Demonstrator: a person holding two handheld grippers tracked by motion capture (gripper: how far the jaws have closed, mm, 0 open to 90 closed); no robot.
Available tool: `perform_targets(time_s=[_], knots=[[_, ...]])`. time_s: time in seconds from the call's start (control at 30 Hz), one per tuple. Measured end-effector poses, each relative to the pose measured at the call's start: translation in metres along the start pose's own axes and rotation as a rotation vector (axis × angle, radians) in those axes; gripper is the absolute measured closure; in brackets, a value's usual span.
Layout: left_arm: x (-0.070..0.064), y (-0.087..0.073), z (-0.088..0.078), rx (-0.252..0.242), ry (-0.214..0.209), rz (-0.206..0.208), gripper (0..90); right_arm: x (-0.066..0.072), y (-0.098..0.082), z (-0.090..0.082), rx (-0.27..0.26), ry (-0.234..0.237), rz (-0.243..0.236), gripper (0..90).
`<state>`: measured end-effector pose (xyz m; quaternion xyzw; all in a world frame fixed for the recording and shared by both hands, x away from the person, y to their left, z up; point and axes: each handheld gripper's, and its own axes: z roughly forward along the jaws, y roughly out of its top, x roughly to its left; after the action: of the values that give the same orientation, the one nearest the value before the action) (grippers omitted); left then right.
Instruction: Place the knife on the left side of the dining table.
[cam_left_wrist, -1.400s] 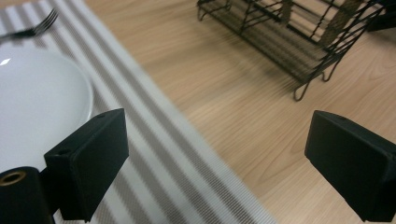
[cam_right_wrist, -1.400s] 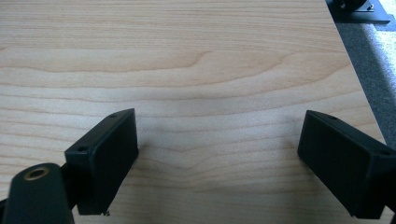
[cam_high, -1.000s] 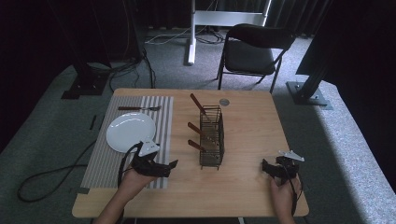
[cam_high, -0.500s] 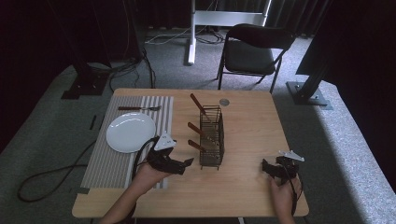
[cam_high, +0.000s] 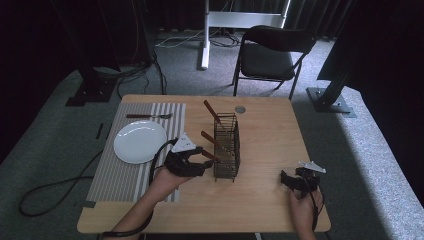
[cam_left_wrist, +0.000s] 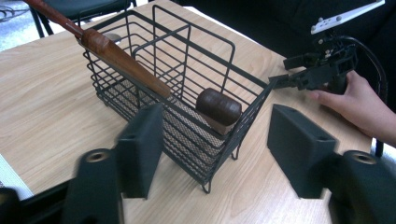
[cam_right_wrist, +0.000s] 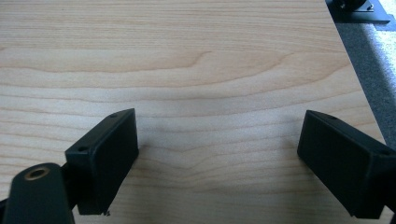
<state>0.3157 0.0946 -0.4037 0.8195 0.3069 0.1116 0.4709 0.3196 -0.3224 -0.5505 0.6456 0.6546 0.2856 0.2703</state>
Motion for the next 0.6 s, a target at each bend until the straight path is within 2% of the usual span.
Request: perform_targets(time_s=[0.07, 0.1, 0.17, 0.3, 0.33, 0.47, 0.5, 0.53, 0.6], knots=[[0.0007, 0.0000, 0.0017, -0.005, -0.010, -0.009, 47.4, 0.0000, 0.0000, 0.0000, 0.000, 0.000, 0.000, 11.6], [0.0011, 0.0003, 0.0024, 0.001, -0.014, -0.001, 49.1, 0.0000, 0.0000, 0.0000, 0.000, 0.000, 0.000, 11.6], [0.0029, 0.0010, 0.0033, -0.004, -0.026, -0.016, 51.1, -0.0001, 0.0000, 0.0000, -0.001, -0.001, -0.001, 11.6], [0.0032, 0.0028, 0.0043, -0.005, -0.041, -0.015, 53.7, -0.0001, 0.0000, 0.0001, -0.001, -0.001, -0.002, 11.6], [0.0028, 0.0031, 0.0045, -0.004, -0.029, -0.010, 55.5, -0.0001, 0.0000, 0.0001, -0.001, 0.000, -0.001, 11.6], [0.0039, 0.0044, 0.0048, 0.001, -0.047, 0.014, 65.3, -0.0001, 0.0000, 0.0000, 0.000, 0.000, -0.001, 11.6], [0.0046, 0.0043, 0.0049, 0.000, -0.060, 0.006, 67.1, 0.0000, 0.0000, 0.0000, 0.000, 0.000, -0.001, 11.6], [0.0049, 0.0041, 0.0052, 0.001, -0.051, -0.002, 70.2, -0.0001, 0.0000, 0.0001, 0.000, 0.000, -0.001, 11.7], [0.0060, 0.0040, 0.0052, 0.000, -0.062, 0.001, 72.7, -0.0001, 0.0000, 0.0001, 0.000, -0.001, -0.001, 11.6]])
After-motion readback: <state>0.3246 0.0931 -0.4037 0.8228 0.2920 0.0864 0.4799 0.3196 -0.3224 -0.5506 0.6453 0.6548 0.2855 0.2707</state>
